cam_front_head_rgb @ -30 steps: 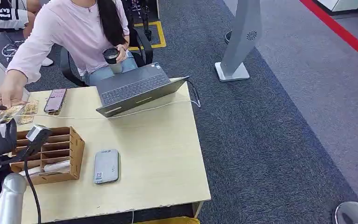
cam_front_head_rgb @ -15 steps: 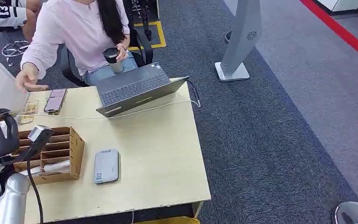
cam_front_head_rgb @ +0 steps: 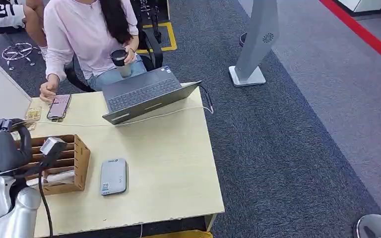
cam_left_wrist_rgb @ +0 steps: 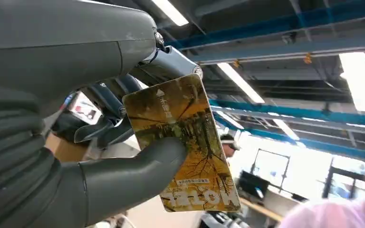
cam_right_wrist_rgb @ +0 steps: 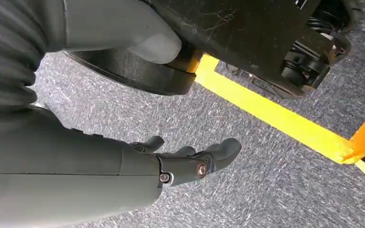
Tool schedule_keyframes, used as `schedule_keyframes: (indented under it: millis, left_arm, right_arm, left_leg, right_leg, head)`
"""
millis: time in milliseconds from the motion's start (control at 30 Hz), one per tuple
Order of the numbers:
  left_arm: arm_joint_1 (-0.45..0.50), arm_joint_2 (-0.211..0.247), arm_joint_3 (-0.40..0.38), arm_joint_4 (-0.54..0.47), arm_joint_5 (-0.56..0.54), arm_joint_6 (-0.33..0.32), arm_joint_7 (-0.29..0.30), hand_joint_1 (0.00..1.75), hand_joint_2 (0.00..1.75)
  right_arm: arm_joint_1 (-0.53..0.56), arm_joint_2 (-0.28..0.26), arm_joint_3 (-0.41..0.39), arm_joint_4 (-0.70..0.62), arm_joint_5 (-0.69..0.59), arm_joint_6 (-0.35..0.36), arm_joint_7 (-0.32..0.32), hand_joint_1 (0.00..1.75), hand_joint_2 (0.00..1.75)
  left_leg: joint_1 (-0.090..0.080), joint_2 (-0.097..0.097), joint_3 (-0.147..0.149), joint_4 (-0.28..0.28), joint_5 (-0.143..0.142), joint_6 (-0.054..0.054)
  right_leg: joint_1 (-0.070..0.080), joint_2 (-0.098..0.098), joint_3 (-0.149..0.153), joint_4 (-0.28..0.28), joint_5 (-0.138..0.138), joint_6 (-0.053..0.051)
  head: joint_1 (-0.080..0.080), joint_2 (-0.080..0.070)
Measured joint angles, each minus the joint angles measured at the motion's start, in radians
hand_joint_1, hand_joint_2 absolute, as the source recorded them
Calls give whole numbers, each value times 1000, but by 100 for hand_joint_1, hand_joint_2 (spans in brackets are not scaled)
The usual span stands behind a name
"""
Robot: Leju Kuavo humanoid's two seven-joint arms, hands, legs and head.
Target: Pass the card to the sensor for recognition and then transmit it.
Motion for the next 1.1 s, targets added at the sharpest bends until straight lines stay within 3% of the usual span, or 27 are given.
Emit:
schedule_keyframes:
  millis: [200, 400, 700, 900, 1100]
  left_arm:
    - [63, -60, -161, -86, -101, -86, 82, 175, 175]
    - [93, -86, -296, -123, -128, -137, 138, 175, 175]
    - [106, -86, -336, -123, -136, -161, 163, 175, 175]
    - [107, -86, -338, -101, -227, -229, 266, 175, 175]
    - [121, -87, -339, -55, -248, -265, 319, 175, 175]
  right_arm:
    - [1, 2, 0, 0, -22, -6, -2, 0, 175]
    - [2, 6, 0, 0, -22, -12, -8, 0, 175]
    - [2, 6, 0, 0, -18, -12, -5, 0, 175]
    - [2, 6, 0, 0, -26, -13, -5, 0, 175]
    - [3, 6, 3, 0, -35, -16, -2, 0, 175]
  left_leg:
    - [-1, 0, -1, 1, 0, 1]
    - [0, 0, -1, 1, -1, 1]
    - [1, 0, -1, 0, -1, 1]
    - [0, 0, -2, 1, -1, 1]
    - [0, 0, -2, 1, -1, 1]
  right_leg:
    - [0, 0, 0, 0, 0, 0]
    - [0, 0, 0, 0, 0, 0]
    - [0, 0, -1, 0, 0, 0]
    - [0, 0, -1, 0, 0, 0]
    - [0, 0, -1, 0, 0, 0]
  head:
    - [0, 0]
    - [0, 0]
    - [0, 0]
    - [0, 0]
    - [0, 0]
